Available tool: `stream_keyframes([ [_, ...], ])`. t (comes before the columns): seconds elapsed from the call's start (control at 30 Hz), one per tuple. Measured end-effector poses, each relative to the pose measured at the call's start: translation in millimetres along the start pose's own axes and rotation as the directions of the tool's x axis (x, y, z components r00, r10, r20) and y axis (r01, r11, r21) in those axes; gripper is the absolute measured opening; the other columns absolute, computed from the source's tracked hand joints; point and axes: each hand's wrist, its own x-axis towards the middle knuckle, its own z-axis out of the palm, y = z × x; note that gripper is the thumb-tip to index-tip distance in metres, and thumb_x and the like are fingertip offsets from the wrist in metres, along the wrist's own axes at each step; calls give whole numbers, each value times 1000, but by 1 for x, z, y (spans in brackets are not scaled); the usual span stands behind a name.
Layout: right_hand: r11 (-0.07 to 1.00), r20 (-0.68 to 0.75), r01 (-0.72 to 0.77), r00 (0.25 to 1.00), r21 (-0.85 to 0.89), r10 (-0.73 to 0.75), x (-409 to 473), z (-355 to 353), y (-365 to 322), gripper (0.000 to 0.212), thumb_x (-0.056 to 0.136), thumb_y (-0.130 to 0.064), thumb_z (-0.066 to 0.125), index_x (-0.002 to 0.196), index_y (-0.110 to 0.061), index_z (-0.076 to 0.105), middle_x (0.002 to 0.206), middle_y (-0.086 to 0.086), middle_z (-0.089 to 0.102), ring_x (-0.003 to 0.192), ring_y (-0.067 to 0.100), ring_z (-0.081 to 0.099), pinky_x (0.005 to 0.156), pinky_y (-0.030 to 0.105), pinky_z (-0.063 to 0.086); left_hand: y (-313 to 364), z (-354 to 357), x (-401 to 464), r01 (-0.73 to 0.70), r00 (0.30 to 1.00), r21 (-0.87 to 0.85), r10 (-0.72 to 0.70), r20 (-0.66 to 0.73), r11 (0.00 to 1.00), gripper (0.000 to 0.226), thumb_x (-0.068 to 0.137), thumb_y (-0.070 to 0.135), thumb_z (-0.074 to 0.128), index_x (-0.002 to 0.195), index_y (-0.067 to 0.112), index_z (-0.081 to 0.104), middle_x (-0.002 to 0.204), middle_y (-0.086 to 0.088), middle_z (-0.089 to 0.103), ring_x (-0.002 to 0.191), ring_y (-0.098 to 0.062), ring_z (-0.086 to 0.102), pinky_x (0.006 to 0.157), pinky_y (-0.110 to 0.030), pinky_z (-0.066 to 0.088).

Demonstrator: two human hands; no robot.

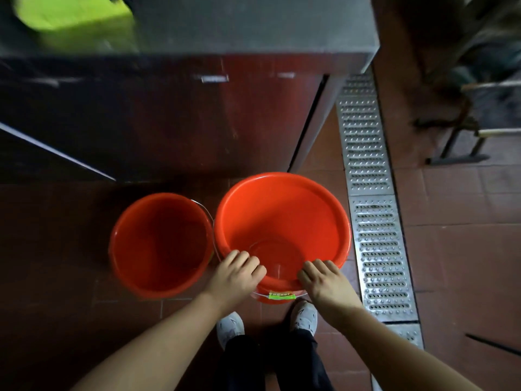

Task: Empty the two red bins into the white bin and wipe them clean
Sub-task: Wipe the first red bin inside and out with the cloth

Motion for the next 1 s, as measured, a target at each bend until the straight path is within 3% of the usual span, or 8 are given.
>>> stream_keyframes([
  [0.13, 999, -32, 42, 999, -18, -42, -13, -105, -18, 12, 82, -13, 50, 87, -16, 61, 84, 3, 54, 71, 25, 53, 63, 36, 47, 6, -99, -21, -14, 999, 22, 14, -38, 1000, 12, 81, 9, 58, 86, 19, 62, 81, -1, 58, 74, -25, 58, 74, -37, 52],
  [0.27, 997, -63, 51, 996, -64, -55, -24, -195, -34, 14, 77, -16, 66, 90, -17, 61, 84, 1, 55, 71, 22, 52, 64, 35, 48, 14, -186, -41, -36, 992, 56, 43, -119, 998, 18, 83, 7, 49, 88, 18, 62, 85, -2, 60, 77, -26, 59, 76, -39, 52],
  [0.47, 991, -152, 4, 988, -137, -25, -38, -295, -63, 16, 78, -18, 80, 85, -19, 65, 84, -1, 57, 70, 20, 54, 65, 33, 46, 23, -289, -68, -61, 984, 149, 85, -160, 987, 24, 77, 3, 57, 94, 17, 65, 89, -2, 62, 81, -25, 61, 77, -38, 53],
  [0.7, 966, -283, 22, 954, -256, -97, -31, -384, -73, 4, 85, -14, 70, 82, -14, 68, 81, 3, 62, 68, 23, 60, 62, 33, 52, 13, -375, -77, -53, 960, 250, 118, -255, 967, 22, 77, 3, 62, 93, 18, 65, 87, -1, 61, 78, -23, 60, 73, -36, 52],
  [1.0, 893, -325, 50, 921, -447, -214, -14, -470, -70, 20, 92, -13, 50, 90, -13, 70, 85, 3, 64, 73, 22, 62, 64, 32, 53, -14, -448, -67, -31, 917, 342, 163, -365, 939, 27, 78, 0, 65, 99, 17, 62, 91, -3, 59, 81, -26, 57, 74, -39, 49],
])
